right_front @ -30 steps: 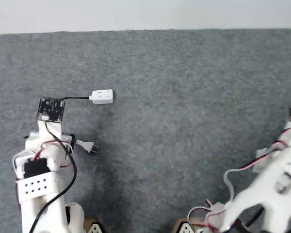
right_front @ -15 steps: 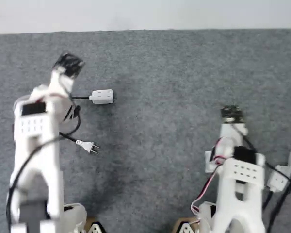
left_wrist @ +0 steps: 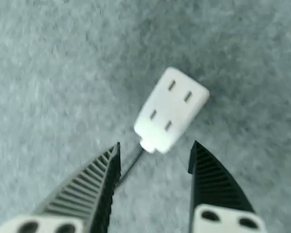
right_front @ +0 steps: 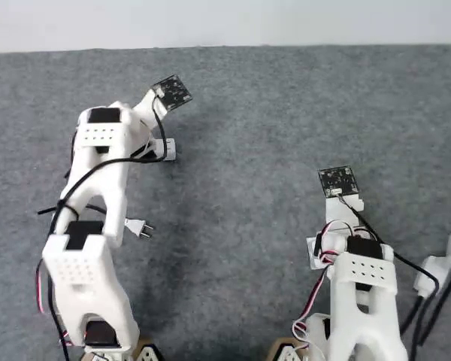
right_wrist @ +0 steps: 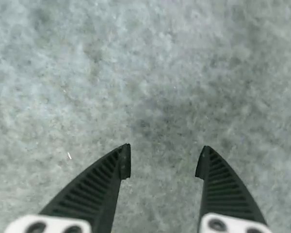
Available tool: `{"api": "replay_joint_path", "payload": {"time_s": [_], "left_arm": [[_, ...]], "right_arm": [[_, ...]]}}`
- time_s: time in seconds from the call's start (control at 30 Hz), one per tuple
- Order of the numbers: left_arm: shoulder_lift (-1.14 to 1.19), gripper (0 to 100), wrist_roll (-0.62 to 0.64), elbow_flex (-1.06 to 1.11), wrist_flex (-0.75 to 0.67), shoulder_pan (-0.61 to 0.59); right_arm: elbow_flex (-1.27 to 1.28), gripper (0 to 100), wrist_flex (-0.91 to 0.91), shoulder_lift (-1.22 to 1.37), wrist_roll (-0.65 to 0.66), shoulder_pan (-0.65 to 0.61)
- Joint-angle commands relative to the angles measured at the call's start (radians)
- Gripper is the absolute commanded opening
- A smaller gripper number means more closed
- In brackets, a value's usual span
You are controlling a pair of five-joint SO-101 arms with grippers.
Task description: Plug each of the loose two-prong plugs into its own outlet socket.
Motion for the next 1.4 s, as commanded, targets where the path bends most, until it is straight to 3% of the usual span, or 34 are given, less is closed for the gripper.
{"api": "replay_joint_path", "payload": {"time_s": [0.0,0.33,0.4,0.5,0.6,0.77,0.83,0.97,1.17,1.37], "left_arm": [[0.089,22,-0.011,-0.157,0.009,0.012],[0.483,22,-0.011,-0.564,0.098,0.011],[0.559,18,-0.011,-0.645,0.123,0.009],[0.644,4,-0.009,-0.789,0.207,0.006],[0.687,4,-0.005,-0.957,0.377,0.006],[0.697,4,0.138,-1.268,0.677,0.000],[0.684,4,0.265,-1.362,0.678,-0.008],[0.600,1,0.562,-1.366,0.681,-0.032],[0.387,1,0.700,-1.190,0.681,-0.052],[0.046,1,0.801,-0.739,0.677,-0.101]], "right_arm": [[-0.009,22.3,-0.018,0.002,0.014,-0.008],[-0.009,22.1,-0.018,0.002,0.012,-0.008],[-0.009,22.0,-0.021,0.002,0.006,-0.007],[0.002,22.0,-0.045,0.002,0.003,-0.007],[0.008,22.0,-0.058,0.002,0.003,-0.007],[0.008,22.0,-0.062,0.002,0.002,-0.008],[0.009,22.0,-0.062,0.002,0.002,-0.008],[0.009,22.0,-0.062,0.002,0.002,-0.008],[0.009,21.9,-0.062,0.002,0.002,-0.008],[0.012,21.9,-0.064,0.002,0.002,-0.008]]}}
